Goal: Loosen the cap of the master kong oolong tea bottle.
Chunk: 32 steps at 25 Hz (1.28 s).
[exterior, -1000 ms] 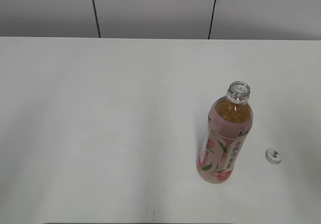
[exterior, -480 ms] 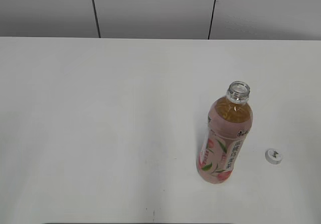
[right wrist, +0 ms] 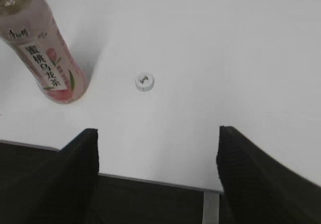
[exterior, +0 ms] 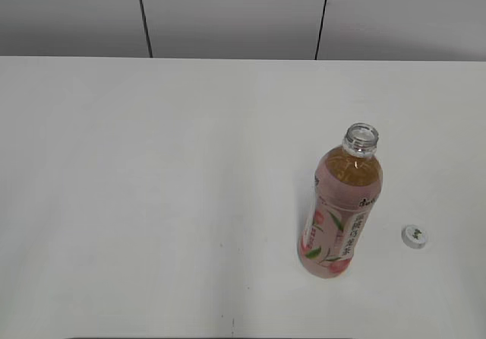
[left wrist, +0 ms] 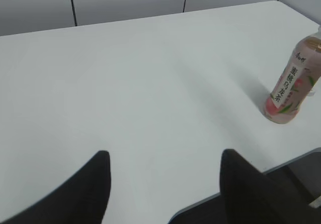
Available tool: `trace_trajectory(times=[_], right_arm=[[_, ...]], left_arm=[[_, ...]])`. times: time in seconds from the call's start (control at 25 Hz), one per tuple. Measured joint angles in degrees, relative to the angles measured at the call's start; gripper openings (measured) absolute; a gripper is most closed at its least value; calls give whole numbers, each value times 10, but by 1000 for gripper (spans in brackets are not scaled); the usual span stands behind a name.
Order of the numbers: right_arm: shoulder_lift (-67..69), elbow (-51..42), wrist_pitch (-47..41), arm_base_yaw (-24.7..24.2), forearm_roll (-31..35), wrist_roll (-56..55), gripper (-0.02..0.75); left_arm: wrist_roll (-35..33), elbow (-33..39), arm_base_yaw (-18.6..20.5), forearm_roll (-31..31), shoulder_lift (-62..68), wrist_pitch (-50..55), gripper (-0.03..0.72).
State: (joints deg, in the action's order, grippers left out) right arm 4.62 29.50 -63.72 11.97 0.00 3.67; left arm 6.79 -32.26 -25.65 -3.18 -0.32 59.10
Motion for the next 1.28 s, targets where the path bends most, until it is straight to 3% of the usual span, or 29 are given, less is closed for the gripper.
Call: trace_trajectory(times=[0.64, 1.12, 1.28], right_arm=[[-49, -1, 2, 0, 0, 0, 554], [-49, -1, 4, 0, 0, 0, 554], [-49, -1, 4, 0, 0, 0, 554]], left_arm=[[-2, 0, 0, -1, 0, 0, 398], [-2, 0, 0, -1, 0, 0, 318], [-2, 0, 31, -1, 0, 0, 298]])
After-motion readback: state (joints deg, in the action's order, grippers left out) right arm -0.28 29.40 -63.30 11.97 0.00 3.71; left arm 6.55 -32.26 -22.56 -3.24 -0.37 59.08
